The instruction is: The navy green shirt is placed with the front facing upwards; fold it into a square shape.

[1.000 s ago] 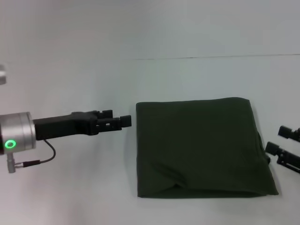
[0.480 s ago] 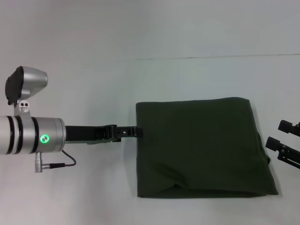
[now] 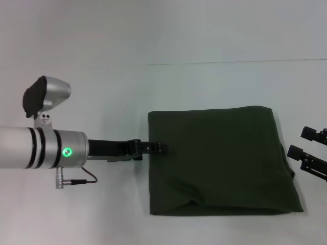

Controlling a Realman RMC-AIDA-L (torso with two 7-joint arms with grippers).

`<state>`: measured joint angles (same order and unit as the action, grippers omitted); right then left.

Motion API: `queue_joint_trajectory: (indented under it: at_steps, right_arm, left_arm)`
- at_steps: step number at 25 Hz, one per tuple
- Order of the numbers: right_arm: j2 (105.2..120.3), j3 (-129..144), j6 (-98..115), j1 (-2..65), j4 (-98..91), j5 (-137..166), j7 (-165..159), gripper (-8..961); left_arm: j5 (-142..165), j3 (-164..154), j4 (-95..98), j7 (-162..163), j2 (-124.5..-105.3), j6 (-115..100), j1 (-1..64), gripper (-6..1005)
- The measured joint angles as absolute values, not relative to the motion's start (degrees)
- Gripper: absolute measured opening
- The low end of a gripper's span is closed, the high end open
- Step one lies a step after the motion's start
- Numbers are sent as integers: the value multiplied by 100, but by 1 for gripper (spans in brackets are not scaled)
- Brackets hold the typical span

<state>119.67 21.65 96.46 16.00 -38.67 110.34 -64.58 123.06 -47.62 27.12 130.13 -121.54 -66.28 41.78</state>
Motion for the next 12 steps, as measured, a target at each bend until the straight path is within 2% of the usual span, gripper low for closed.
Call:
queue_joint_trajectory:
  at_steps: [12]
  right_arm:
    - [11940, 2160, 9651, 1611, -3867, 11021, -6513, 684]
  left_arm:
    - [12314, -4906, 2589, 13038, -12310, -6454, 4340, 882]
